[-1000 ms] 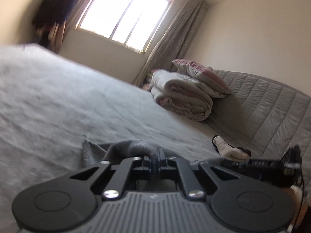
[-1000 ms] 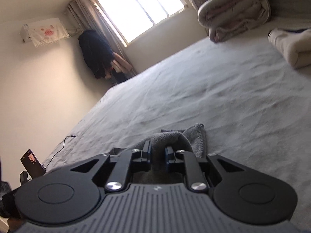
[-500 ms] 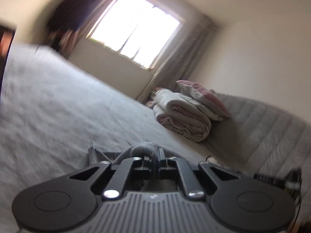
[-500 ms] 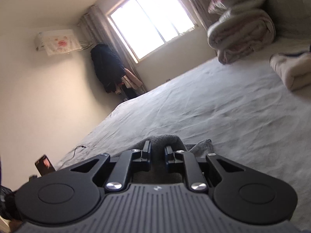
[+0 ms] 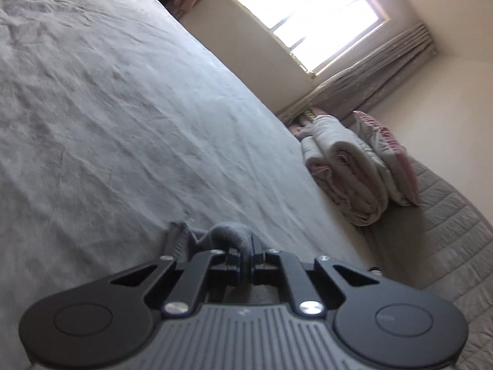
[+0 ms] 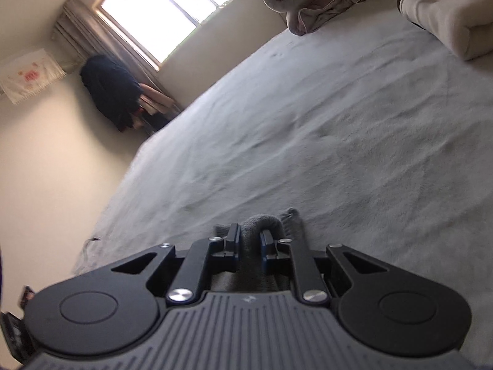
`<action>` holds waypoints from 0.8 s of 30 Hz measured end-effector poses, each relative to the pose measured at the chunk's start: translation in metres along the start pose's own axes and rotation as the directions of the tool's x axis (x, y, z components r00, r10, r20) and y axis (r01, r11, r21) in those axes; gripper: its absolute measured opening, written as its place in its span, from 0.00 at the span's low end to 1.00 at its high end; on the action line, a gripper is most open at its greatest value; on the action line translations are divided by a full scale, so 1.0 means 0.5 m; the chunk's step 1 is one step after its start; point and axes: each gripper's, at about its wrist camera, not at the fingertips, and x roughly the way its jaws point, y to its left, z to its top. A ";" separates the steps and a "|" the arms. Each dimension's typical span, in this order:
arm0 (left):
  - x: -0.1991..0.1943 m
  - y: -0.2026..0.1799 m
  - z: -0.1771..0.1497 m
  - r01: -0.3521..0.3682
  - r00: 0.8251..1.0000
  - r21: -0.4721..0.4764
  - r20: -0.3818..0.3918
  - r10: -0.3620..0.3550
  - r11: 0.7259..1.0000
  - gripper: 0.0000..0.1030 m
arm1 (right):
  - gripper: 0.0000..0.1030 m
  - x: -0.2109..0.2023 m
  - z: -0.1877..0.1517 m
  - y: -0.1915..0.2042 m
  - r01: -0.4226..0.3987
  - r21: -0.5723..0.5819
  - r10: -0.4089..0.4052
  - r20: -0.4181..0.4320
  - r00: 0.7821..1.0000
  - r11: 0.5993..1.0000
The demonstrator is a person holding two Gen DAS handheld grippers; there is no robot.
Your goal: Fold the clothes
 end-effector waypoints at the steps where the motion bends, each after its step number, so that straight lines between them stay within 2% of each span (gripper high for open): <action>1: 0.006 0.003 0.001 -0.006 1.000 0.004 0.003 0.006 1.000 0.05 | 0.14 0.006 -0.001 0.002 0.003 -0.015 -0.003 0.004 1.000 1.000; 8: 0.046 0.018 0.007 -0.050 0.999 0.056 0.012 0.049 0.997 0.05 | 0.13 0.032 0.009 0.031 0.035 -0.141 -0.028 0.046 0.999 0.989; 13: 0.076 0.036 0.005 -0.076 0.997 0.051 0.010 0.076 0.996 0.05 | 0.13 0.078 0.005 0.034 0.079 -0.217 -0.073 0.038 0.997 0.973; 21: 0.089 0.019 0.003 -0.123 0.992 0.114 0.008 0.123 0.986 0.07 | 0.12 0.094 0.003 0.027 0.102 -0.237 -0.101 0.013 0.995 0.966; 24: 0.076 -0.003 0.008 -0.146 0.989 0.145 0.003 0.147 0.979 0.11 | 0.23 0.075 0.010 0.038 0.103 -0.241 -0.105 0.006 0.994 0.965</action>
